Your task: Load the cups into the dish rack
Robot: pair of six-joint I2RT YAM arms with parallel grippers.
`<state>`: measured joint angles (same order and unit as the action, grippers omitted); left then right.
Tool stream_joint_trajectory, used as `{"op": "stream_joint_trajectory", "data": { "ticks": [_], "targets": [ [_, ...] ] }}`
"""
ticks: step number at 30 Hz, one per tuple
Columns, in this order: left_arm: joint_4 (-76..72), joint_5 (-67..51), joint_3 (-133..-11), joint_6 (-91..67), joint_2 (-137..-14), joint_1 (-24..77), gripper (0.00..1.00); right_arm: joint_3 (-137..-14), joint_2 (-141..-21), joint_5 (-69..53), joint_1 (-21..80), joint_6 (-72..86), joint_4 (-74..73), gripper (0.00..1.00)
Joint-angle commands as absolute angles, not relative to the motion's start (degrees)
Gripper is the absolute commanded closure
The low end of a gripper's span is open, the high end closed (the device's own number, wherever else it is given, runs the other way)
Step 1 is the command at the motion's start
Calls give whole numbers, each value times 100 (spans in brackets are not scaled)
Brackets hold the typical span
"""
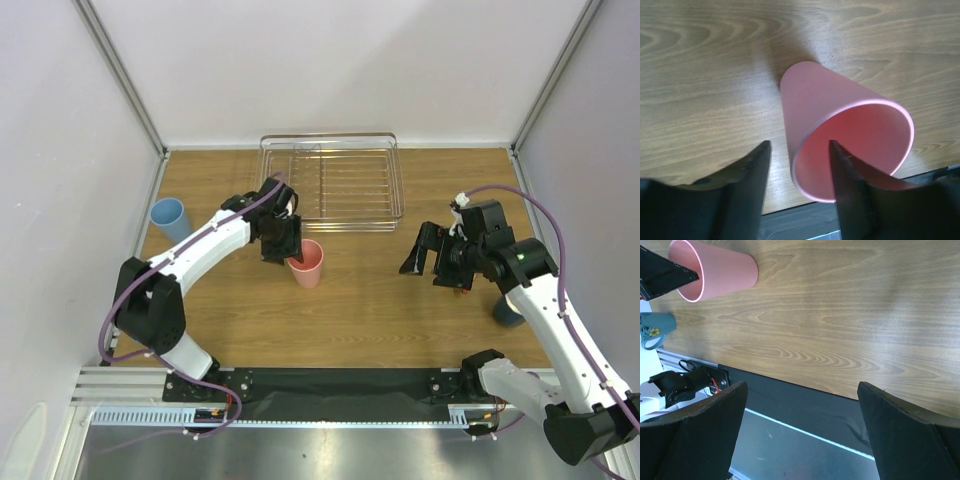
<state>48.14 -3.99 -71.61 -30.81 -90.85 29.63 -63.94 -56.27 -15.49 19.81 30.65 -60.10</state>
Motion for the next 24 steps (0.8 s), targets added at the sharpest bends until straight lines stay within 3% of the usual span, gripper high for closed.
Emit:
{"op": "stream_joint_trajectory", "data": {
  "ticks": [1, 5, 6, 7, 10, 15, 18, 24],
  "targets": [
    [4527, -650, -7207, -2909, -9255, 2997, 47, -6390, -5581, -1591, 2013, 3129, -5836, 0],
    [4421, -843, -7260, -2918, -9237, 2988, 75, -6398, -5555, -1679, 2013, 3146, -5775, 0],
    [4430, -852, -7286, -2918, -9211, 2988, 93, -6433, -5555, -1696, 2004, 3155, -5766, 0],
    [4456, -870, -7330, -2918, -9167, 2988, 100, -6451, -5555, -1766, 1995, 3155, -5748, 0],
    [4649, -1124, -7540, -2883, -8931, 2979, 99, -6556, -5669, -2090, 2004, 3146, -5617, 0],
    [4010, -2792, -7524, -3286, -8096, 2857, 100, -6916, -5775, -2688, 2004, 3076, -5064, 0],
    [2687, -3811, -6954, -4181, -7359, 2690, 100, -7145, -5748, -3102, 1995, 3295, -4502, 0],
    [-335, -4035, -5890, -6709, -6197, 2575, 100, -7137, -5714, -3559, 1977, 5147, -2597, 0]
  ]
}}
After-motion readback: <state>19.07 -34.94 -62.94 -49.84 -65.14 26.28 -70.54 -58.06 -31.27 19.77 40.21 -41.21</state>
